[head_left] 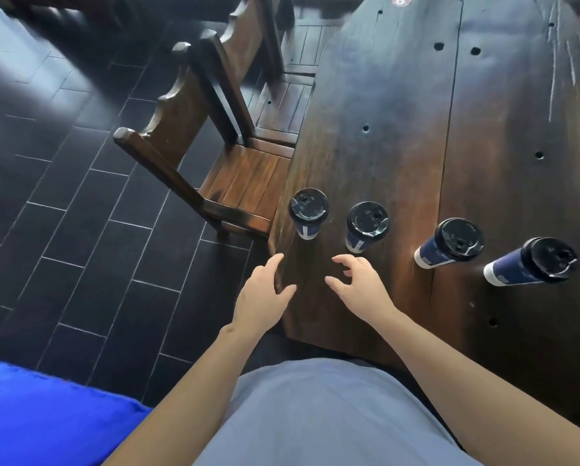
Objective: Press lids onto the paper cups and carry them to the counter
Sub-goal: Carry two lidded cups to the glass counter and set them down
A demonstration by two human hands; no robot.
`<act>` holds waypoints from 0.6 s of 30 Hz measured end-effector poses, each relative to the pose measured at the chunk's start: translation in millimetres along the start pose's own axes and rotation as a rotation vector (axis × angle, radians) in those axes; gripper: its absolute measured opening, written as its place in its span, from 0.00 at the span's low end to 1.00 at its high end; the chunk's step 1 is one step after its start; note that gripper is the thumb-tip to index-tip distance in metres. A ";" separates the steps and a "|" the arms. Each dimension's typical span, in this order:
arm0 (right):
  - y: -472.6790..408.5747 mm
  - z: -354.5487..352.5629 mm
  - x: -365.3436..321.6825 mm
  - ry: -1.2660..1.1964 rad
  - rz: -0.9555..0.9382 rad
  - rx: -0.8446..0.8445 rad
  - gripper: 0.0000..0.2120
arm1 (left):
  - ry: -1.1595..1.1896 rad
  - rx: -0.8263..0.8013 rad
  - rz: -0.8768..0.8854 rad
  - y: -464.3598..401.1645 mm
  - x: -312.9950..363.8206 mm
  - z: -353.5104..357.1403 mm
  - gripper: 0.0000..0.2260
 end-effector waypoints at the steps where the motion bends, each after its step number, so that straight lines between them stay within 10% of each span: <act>1: -1.1 -2.2 6.9 -0.039 0.046 0.040 0.22 | 0.047 0.000 -0.013 -7.1 -0.6 1.3 0.34; 8: -2.5 -25.7 43.1 -0.256 0.270 0.444 0.41 | 0.256 0.013 0.070 -55.6 10.1 10.5 0.47; 18: -40.1 -52.2 24.6 -0.012 -0.072 0.526 0.28 | 0.215 -0.040 0.332 -133.2 39.4 14.4 0.30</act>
Point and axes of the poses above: each hand's wrist, its own y-axis away from the middle knuckle, its own z-axis out of the palm, x = y × z, the point moved 10 cm from there along -y, towards the middle knuckle, and after that the axes turned 2 degrees about x, right-handed, at the moved point
